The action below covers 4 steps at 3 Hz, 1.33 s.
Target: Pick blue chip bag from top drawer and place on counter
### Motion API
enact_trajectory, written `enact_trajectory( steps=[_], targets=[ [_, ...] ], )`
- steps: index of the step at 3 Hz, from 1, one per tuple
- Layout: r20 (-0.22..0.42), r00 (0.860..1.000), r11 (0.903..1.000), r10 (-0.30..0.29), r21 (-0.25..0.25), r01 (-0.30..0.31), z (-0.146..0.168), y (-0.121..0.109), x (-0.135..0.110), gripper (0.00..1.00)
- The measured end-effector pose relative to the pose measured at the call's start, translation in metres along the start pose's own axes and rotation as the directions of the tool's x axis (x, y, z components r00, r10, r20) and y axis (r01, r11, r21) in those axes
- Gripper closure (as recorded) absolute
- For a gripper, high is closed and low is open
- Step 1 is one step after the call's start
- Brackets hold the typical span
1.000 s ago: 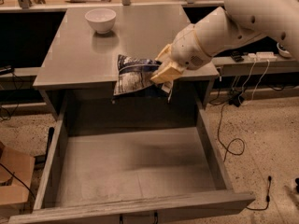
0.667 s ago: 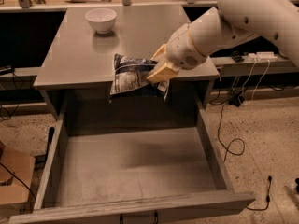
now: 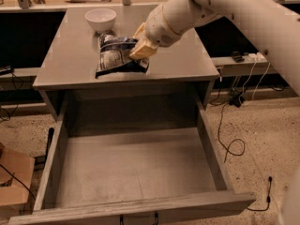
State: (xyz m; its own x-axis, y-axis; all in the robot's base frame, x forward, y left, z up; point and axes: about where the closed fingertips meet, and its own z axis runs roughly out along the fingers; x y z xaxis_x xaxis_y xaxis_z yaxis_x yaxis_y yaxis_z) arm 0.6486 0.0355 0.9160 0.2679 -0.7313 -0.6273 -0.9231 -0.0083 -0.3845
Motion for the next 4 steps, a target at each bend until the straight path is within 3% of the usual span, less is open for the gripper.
enact_trajectory(
  steps=[1, 2, 4],
  targets=[
    [0.036, 0.999, 0.9999, 0.011, -0.005, -0.011, 0.024, -0.036, 0.009, 0.74],
    [0.027, 0.999, 0.999, 0.044, -0.01, -0.044, 0.047, -0.074, 0.032, 0.43],
    [0.034, 0.999, 0.9992, 0.039, 0.004, -0.039, 0.043, -0.079, 0.028, 0.0]
  ],
)
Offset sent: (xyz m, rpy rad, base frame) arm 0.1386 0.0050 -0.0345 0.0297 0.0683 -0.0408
